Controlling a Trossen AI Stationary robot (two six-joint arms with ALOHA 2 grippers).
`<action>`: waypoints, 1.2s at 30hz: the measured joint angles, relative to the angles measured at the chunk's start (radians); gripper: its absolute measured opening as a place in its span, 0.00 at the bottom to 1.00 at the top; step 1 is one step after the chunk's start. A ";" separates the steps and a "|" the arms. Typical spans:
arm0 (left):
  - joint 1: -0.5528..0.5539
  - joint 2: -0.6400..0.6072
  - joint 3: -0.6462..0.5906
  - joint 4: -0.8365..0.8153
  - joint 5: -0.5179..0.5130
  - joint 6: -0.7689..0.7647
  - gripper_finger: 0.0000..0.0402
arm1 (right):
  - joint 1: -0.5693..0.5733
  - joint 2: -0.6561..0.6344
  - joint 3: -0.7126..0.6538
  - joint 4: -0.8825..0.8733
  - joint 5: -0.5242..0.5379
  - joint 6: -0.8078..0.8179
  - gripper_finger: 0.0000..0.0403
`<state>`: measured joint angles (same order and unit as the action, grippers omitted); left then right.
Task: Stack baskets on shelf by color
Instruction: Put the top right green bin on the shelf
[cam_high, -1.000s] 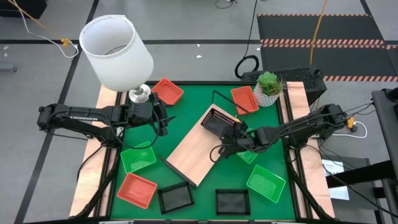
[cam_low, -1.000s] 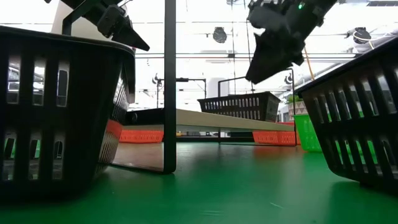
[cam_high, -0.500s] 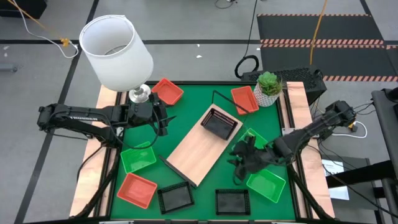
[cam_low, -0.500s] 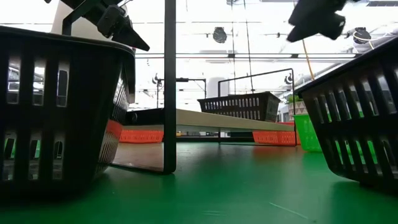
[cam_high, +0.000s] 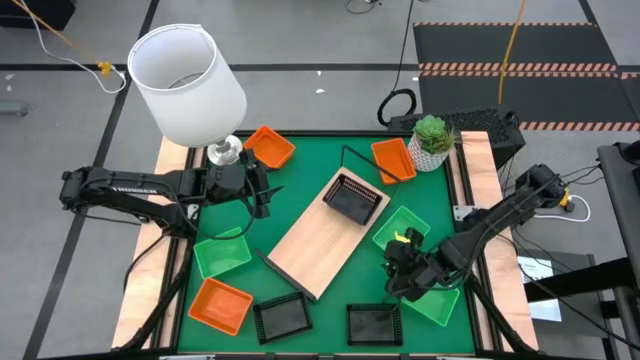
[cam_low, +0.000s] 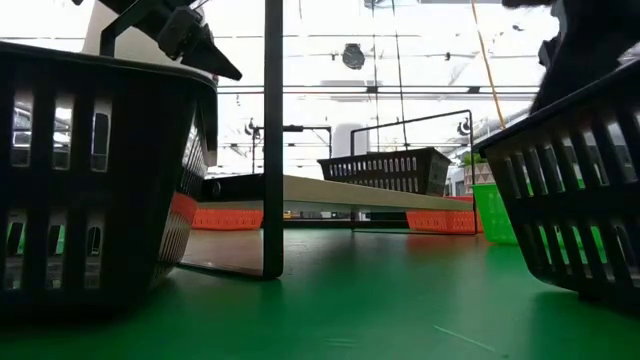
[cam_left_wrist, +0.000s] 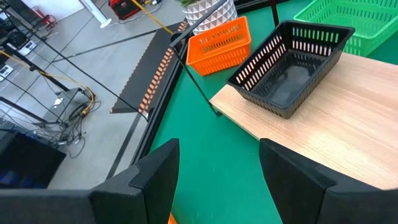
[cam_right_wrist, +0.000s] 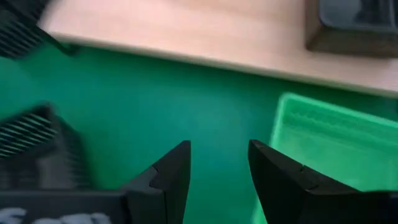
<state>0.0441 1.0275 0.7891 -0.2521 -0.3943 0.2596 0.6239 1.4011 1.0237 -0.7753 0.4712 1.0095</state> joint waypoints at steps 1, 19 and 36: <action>0.000 0.000 0.000 0.004 0.000 0.000 0.56 | -0.001 0.010 0.000 -0.019 0.002 0.000 0.39; 0.000 0.000 0.000 0.022 0.004 0.007 0.56 | -0.127 0.136 0.000 -0.084 -0.009 -0.082 0.26; 0.000 0.000 0.000 0.021 0.004 0.019 0.56 | -0.153 0.136 -0.082 0.042 -0.086 -0.068 0.18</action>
<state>0.0443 1.0275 0.7891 -0.2310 -0.3904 0.2787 0.4706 1.5368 0.9413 -0.7338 0.3854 0.9419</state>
